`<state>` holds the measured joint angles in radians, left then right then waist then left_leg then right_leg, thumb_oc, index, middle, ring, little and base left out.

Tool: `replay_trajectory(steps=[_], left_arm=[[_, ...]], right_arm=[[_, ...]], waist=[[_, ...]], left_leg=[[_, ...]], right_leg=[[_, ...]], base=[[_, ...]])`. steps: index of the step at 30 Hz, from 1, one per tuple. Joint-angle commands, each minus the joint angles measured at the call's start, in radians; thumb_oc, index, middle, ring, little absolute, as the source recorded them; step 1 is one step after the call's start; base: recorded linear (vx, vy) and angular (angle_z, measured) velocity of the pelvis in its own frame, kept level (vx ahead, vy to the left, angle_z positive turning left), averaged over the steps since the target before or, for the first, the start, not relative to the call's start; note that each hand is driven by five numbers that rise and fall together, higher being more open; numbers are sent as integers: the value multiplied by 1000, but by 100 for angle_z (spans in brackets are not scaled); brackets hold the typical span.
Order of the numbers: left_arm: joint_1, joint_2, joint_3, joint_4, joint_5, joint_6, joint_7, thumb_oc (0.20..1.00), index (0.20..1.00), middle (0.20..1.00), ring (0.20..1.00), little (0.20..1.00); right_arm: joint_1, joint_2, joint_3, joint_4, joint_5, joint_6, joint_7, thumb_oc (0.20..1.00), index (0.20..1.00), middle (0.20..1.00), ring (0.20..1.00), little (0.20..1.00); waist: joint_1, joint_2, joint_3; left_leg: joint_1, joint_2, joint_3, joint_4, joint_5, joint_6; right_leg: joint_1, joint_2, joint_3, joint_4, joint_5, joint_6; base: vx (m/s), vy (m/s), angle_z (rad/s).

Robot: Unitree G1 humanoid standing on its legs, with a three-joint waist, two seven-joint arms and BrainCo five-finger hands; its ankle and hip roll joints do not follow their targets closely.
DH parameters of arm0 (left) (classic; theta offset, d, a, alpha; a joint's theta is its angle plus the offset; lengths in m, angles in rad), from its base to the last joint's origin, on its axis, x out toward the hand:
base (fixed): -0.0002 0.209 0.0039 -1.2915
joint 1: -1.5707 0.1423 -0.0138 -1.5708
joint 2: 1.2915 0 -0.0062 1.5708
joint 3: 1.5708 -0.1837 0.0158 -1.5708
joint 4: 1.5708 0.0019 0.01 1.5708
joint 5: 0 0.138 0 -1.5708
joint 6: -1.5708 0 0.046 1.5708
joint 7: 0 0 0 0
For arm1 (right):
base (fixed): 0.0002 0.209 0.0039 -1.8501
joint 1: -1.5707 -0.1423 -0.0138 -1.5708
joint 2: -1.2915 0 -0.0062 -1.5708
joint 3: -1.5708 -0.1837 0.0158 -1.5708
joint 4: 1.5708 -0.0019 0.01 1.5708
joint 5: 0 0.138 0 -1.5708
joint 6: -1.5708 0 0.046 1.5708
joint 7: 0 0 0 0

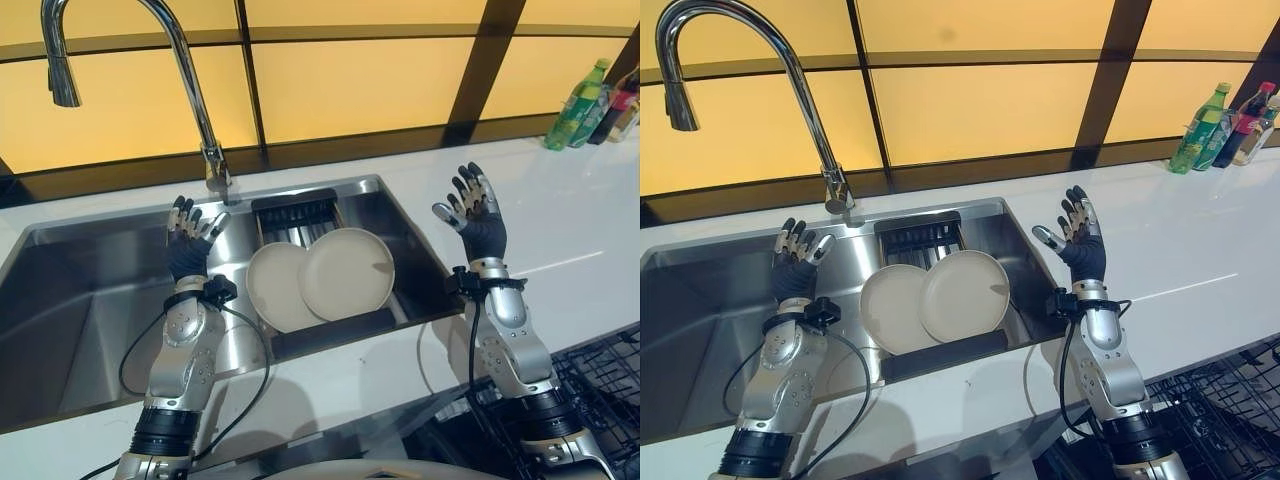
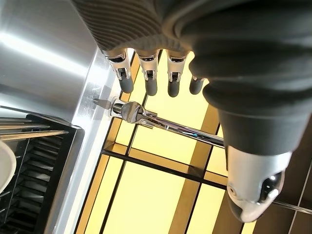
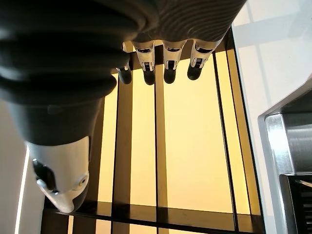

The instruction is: Pick up plates and place into dishwasher.

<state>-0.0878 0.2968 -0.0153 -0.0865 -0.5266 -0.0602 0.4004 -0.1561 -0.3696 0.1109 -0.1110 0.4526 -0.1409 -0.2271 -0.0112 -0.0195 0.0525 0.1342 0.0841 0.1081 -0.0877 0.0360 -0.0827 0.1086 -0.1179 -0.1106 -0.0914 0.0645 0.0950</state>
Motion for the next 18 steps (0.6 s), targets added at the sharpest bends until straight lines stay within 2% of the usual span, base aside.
replay_trajectory(steps=[1,9,15,18], left_arm=[[-39,46,24,-9,4,-21,-37,1000,1000,1000,1000,1000],[-37,60,20,-17,61,-27,-60,1000,1000,1000,1000,1000],[-40,112,28,-9,197,2,-142,1000,1000,1000,1000,1000],[-51,151,40,7,219,-8,-154,1000,1000,1000,1000,1000]], right_arm=[[-31,4,-24,-49,-16,-23,0,1000,1000,1000,1000,1000],[-26,-2,-24,-51,-16,-27,-2,1000,1000,1000,1000,1000],[-19,-13,-29,-49,-10,-20,13,1000,1000,1000,1000,1000],[-17,-22,-34,-48,3,-17,17,1000,1000,1000,1000,1000]], waist=[[1,-3,-33],[2,-3,-33],[1,-1,-39],[-6,3,-41]], left_leg=[[-23,31,5,11,-18,7],[-24,28,-1,11,-19,8],[-24,23,-8,12,-22,9],[-24,24,-1,11,-20,8]], right_leg=[[1,-32,-33,20,-15,22],[-1,-29,-27,20,-16,21],[-5,-24,-15,16,-13,20],[-9,-24,-11,17,-12,22]], base=[[0,0,0],[0,0,0],[0,0,0],[10,14,-4]])
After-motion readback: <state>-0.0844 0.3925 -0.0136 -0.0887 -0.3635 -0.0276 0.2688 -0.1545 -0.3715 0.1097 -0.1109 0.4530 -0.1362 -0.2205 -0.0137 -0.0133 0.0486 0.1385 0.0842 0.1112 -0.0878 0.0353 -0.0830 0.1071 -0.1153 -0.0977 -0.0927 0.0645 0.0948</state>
